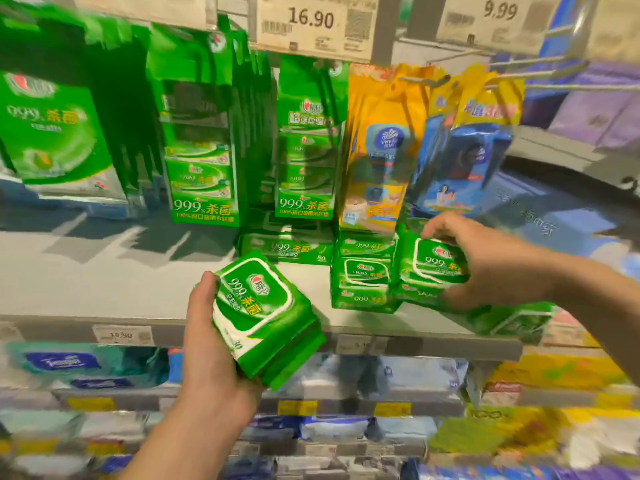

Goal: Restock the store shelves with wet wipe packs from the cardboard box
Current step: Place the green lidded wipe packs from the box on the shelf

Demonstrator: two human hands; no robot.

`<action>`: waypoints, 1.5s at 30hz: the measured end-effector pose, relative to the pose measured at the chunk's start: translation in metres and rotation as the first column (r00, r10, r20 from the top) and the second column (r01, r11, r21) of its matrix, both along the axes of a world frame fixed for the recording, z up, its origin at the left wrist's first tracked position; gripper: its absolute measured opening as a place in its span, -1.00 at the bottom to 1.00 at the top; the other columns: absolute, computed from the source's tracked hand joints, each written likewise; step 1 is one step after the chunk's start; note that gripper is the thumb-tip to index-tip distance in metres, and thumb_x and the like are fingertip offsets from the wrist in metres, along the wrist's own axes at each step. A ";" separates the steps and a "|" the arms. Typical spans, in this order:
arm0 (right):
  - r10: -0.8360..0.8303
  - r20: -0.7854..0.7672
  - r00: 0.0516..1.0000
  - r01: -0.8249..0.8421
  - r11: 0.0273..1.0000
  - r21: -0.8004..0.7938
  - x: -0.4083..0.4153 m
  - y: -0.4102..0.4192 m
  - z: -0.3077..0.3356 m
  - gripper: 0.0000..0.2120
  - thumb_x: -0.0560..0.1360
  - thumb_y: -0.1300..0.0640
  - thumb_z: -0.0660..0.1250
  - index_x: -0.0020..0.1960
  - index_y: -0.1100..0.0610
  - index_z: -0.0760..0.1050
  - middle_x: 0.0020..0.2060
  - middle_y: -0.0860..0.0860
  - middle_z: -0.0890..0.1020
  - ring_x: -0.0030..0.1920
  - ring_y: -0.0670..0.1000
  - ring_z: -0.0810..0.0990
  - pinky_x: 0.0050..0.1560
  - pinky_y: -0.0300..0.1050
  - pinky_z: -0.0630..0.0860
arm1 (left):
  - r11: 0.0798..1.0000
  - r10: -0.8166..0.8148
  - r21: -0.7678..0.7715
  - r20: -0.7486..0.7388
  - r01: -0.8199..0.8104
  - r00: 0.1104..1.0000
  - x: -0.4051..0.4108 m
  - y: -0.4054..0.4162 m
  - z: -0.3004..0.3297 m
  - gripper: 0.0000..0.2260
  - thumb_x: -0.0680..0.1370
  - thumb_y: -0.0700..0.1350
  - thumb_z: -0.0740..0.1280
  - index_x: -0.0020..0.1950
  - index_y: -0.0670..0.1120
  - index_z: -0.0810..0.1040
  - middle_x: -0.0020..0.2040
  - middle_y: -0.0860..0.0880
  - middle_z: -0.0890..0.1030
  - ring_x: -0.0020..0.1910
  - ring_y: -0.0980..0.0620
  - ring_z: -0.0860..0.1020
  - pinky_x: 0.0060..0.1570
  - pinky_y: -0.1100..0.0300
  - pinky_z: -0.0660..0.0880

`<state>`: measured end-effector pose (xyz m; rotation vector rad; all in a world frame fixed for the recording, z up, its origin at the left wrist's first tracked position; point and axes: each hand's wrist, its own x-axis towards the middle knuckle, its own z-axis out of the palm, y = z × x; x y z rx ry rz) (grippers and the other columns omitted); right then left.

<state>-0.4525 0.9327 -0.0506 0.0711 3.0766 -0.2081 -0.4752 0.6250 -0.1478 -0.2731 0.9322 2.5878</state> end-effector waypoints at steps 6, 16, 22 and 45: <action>0.184 0.124 0.975 -0.202 0.967 0.155 -0.029 0.044 -0.027 -0.24 0.28 0.03 0.55 0.34 -0.12 0.21 0.03 -0.11 0.35 0.05 -0.05 0.37 -0.09 -0.31 0.26 | 0.994 0.104 -0.032 -0.008 -0.104 0.995 0.018 0.039 0.006 -0.50 0.55 0.36 0.18 0.10 0.06 0.75 0.10 -0.15 0.73 0.02 -0.23 0.72 0.14 -0.26 0.57; 0.236 0.186 0.954 -0.276 0.933 0.232 -0.054 0.081 -0.055 -0.21 0.21 -0.16 0.49 0.34 -0.13 0.21 -0.01 -0.06 0.41 0.09 0.03 0.31 0.19 0.04 0.38 | 0.974 0.216 -0.063 0.003 -0.215 0.976 0.029 0.059 0.008 -0.50 0.57 0.34 0.17 0.06 0.04 0.76 0.01 -0.14 0.75 -0.13 -0.18 0.74 -0.08 -0.09 0.65; 0.219 0.205 0.954 -0.252 0.957 0.147 -0.064 0.084 -0.070 -0.28 0.28 -0.02 0.51 0.35 -0.08 0.27 0.07 -0.13 0.39 0.17 -0.03 0.29 0.17 -0.06 0.41 | 0.974 0.189 -0.130 0.017 -0.186 0.982 0.019 0.061 0.011 -0.41 0.54 0.46 0.10 0.07 0.10 0.76 0.07 -0.14 0.74 0.01 -0.23 0.72 0.26 -0.25 0.50; -0.020 -0.103 0.994 -0.015 0.945 -0.327 -0.006 -0.115 -0.023 0.06 0.32 -0.47 0.42 0.64 -0.06 0.08 0.58 -0.08 0.26 0.54 -0.10 0.25 0.52 -0.13 0.22 | 0.984 -0.036 -0.173 0.034 0.041 0.999 -0.026 0.081 -0.010 -0.38 0.42 0.42 0.32 0.35 0.09 0.56 0.21 -0.20 0.68 0.13 -0.30 0.67 0.10 -0.51 0.50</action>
